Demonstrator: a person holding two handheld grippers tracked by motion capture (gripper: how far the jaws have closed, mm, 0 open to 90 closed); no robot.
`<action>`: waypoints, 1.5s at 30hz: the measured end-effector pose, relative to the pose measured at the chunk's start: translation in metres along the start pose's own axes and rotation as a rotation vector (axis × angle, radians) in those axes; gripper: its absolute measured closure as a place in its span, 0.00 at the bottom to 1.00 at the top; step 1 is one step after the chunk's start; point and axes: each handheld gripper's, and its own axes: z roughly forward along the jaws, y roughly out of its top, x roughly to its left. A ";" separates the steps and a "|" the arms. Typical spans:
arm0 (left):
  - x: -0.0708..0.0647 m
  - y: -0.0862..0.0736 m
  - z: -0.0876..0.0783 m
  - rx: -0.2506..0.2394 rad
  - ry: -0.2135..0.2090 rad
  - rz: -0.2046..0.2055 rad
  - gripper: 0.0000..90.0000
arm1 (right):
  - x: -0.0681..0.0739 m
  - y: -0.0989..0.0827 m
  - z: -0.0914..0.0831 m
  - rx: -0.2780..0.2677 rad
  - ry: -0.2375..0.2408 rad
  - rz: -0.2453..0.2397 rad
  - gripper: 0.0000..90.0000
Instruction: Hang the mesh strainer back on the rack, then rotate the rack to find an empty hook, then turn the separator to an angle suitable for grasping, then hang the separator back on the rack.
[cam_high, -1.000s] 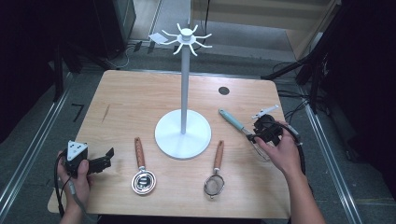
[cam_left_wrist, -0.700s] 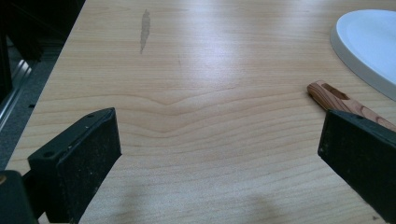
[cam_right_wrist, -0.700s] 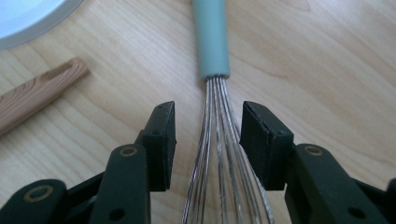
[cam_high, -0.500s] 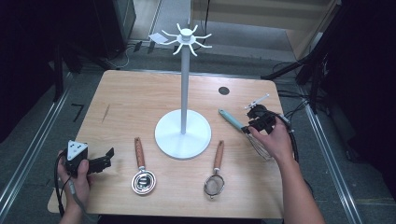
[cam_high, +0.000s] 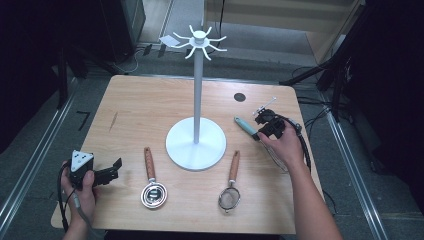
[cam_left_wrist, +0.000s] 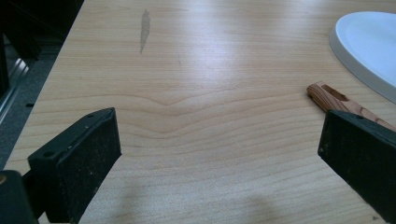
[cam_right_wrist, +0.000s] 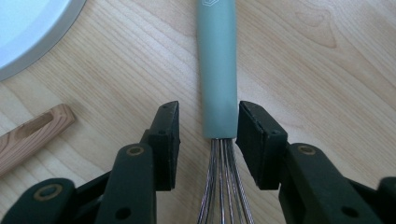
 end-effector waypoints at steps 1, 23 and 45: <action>0.000 0.000 0.000 0.000 0.000 0.000 0.00 | 0.000 0.000 0.000 0.000 0.000 0.000 0.68; 0.000 0.000 0.000 -0.004 0.000 -0.004 0.00 | 0.004 0.012 0.018 0.080 -0.072 -0.009 0.65; 0.001 0.000 0.000 -0.005 -0.004 -0.009 0.00 | 0.001 0.015 0.031 0.127 -0.039 0.013 0.67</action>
